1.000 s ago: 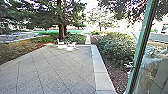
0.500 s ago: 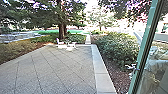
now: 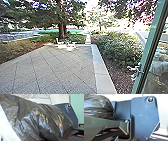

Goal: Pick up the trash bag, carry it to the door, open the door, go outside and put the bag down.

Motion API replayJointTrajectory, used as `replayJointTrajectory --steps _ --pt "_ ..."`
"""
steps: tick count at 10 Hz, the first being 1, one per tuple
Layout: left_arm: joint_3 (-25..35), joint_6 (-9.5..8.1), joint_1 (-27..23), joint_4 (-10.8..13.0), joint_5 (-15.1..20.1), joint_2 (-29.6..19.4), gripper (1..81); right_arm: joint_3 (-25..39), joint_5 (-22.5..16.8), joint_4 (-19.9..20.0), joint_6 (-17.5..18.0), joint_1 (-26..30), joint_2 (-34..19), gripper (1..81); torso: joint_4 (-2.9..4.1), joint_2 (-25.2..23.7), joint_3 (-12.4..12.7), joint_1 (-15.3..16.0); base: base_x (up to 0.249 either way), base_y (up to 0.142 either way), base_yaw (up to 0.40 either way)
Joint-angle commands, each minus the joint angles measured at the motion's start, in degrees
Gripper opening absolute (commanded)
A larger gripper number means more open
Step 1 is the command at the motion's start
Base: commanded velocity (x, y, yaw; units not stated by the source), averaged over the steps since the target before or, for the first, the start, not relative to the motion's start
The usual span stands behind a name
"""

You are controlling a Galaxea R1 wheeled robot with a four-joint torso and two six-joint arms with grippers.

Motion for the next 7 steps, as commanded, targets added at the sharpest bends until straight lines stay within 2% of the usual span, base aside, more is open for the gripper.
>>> replayJointTrajectory --steps 1,7 --pt "0.07 0.27 -3.77 0.22 2.61 -0.07 1.0 1.02 -4.52 -0.45 -0.41 2.73 1.29 81.1 0.0 0.0 0.0 0.0 0.111 0.0 0.0" --pt "0.16 0.27 -3.77 0.22 2.6 0.02 1.0 1.02 -4.52 -0.45 -0.41 2.73 1.2 81.1 0.0 0.0 0.0 0.05 0.111 0.0 0.0"
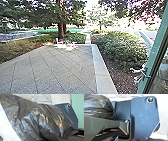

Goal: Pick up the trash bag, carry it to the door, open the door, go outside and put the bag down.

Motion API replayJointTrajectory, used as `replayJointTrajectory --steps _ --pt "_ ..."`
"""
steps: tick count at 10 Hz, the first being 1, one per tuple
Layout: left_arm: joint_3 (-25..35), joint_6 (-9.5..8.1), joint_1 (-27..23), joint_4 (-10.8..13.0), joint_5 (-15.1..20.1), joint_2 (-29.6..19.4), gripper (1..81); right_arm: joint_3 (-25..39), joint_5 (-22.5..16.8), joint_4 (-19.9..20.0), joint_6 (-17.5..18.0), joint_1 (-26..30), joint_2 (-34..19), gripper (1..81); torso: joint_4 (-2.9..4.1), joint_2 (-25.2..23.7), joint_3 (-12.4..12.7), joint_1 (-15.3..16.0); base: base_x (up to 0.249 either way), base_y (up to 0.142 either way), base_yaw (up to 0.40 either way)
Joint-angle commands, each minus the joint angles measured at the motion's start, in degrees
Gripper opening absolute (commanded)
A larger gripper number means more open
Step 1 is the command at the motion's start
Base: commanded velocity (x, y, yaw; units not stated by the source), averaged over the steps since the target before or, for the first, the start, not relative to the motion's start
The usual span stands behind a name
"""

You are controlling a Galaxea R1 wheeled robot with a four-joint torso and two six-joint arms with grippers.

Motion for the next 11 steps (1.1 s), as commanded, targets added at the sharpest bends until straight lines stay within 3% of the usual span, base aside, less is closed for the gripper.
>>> replayJointTrajectory --steps 1,11 --pt "0.16 0.27 -3.77 0.22 2.6 0.02 1.0 1.02 -4.52 -0.45 -0.41 2.63 1.2 81.1 0.0 0.0 0.0 0.0 0.111 0.0 0.0" --pt "0.16 0.27 -3.69 0.22 2.69 0.11 1.0 1.02 -4.52 -0.45 -0.41 2.63 1.03 81.1 0.0 0.11 -0.05 0.04 0.111 0.0 0.0"
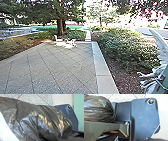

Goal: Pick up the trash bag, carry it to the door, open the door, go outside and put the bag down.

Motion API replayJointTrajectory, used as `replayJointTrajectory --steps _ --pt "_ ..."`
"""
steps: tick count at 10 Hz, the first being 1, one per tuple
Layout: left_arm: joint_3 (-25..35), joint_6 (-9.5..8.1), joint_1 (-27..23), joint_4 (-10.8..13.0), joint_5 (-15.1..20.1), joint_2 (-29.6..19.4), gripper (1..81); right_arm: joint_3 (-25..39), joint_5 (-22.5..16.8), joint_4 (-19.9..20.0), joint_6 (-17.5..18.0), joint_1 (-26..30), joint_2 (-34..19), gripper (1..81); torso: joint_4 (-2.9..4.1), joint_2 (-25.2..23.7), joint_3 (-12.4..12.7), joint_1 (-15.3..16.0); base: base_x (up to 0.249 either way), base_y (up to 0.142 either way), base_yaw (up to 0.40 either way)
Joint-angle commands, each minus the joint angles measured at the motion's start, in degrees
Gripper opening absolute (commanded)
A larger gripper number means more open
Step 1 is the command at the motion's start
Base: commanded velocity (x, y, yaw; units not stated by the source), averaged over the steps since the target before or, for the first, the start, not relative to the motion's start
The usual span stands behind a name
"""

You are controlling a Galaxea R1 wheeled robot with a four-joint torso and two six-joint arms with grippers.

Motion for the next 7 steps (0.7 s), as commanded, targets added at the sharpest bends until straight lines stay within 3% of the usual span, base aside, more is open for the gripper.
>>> replayJointTrajectory --steps 1,7 --pt "0.16 0.27 -2.48 0.3 2.8 0.0 1.0 0.99 -4.61 -0.34 -0.24 1.52 0.97 81.1 0.0 0.0 0.0 0.0 0.111 0.0 0.0" --pt "0.07 0.27 -2.48 0.4 2.8 0.09 1.0 0.99 -4.7 -2.1 -0.59 1.52 0.97 81.1 0.0 0.02 -0.02 0.0 0.111 0.0 0.0"
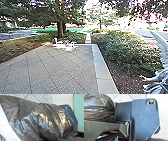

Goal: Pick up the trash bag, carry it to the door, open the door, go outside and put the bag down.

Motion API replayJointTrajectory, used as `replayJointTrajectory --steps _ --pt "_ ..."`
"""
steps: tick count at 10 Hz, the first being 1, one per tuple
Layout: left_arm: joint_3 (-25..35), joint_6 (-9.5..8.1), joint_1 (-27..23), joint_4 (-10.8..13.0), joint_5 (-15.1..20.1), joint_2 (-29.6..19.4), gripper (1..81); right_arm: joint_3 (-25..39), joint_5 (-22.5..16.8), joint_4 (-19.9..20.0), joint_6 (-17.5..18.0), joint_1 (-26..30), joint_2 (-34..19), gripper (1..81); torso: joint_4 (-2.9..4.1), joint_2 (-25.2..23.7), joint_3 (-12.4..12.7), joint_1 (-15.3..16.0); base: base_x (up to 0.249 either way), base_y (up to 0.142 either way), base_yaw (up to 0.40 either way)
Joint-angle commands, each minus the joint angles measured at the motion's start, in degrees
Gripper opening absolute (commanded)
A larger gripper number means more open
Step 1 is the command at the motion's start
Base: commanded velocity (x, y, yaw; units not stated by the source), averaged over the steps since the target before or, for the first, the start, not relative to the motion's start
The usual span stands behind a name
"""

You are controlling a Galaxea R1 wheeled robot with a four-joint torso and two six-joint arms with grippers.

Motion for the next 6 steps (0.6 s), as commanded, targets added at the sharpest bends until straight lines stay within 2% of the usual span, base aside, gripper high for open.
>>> replayJointTrajectory --steps 1,6 --pt "0.07 0.24 -3.03 0.4 2.82 0.05 1.0 0.99 -4.55 -0.81 -0.64 2.02 1.08 81.1 0.0 0.0 0.0 0.0 0.112 0.0 0.0" --pt "0.07 0.24 -3.11 0.31 2.82 -0.04 1.0 0.99 -4.55 -0.46 -0.64 1.93 0.99 81.1 0.0 -0.06 0.02 -0.15 0.112 0.0 0.0"
